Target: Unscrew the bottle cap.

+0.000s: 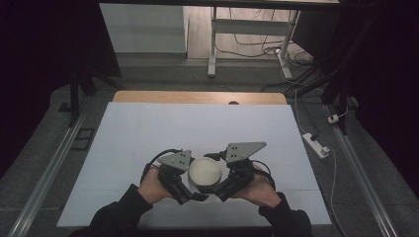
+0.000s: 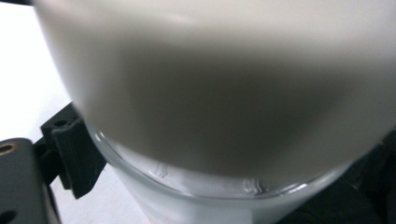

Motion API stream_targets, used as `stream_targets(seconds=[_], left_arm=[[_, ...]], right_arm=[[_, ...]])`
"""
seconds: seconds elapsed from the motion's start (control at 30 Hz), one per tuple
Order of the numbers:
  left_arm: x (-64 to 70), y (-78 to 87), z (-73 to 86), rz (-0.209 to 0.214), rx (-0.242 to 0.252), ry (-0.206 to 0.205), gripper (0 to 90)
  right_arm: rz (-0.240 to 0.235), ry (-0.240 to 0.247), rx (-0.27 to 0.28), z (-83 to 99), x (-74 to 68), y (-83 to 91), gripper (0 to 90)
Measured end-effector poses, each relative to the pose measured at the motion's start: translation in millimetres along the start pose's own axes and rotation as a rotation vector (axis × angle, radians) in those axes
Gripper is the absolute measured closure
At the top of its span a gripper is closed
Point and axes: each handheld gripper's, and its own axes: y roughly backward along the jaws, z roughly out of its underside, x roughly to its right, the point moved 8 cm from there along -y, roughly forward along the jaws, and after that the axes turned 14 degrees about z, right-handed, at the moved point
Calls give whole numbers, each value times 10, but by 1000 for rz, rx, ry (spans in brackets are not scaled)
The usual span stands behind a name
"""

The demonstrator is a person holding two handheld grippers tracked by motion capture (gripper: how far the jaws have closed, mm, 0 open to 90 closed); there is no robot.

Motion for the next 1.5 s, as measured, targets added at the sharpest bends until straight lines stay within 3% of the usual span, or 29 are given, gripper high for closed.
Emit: stream_targets(seconds=[0.03, 0.07, 0.1, 0.17, 0.2, 0.27, 0.33, 0.43, 0.57, 0.77, 1.17, 1.5], left_arm=[[-22, 6, 2, -26, 6, 15, 76], [-22, 6, 2, -26, 6, 15, 76], [-67, 15, 9, -72, 10, 34, 76], [-86, 15, 11, -95, 9, 45, 76], [-111, 7, 12, -142, -2, 57, 76], [-115, 0, 13, -155, -14, 57, 76], [-112, -12, 17, -170, -34, 51, 75], [-116, -24, 33, -167, -47, 51, 76], [-116, -36, 60, -138, -59, 43, 76], [-157, -45, 100, -144, -70, 50, 76], [-294, 79, 173, -207, -36, 87, 76], [-401, 170, 213, -250, -14, 111, 76]], right_arm=[[27, -6, -7, -4, 20, 0, 16], [27, -6, -7, -4, 20, 0, 16], [77, -26, -14, -15, 53, 0, 6], [128, -49, -25, -16, 75, -23, 6], [157, -48, -33, -7, 79, -44, 6], [218, -32, -41, 13, 83, -92, 35], [250, -15, -39, 31, 79, -119, 68], [243, -25, -56, 51, 82, -119, 72], [213, -56, -34, 27, 89, -97, 74], [224, -47, -14, -18, 110, -32, 74], [238, -34, -33, 23, 127, -15, 74], [220, -22, -39, 78, 77, -18, 74]])
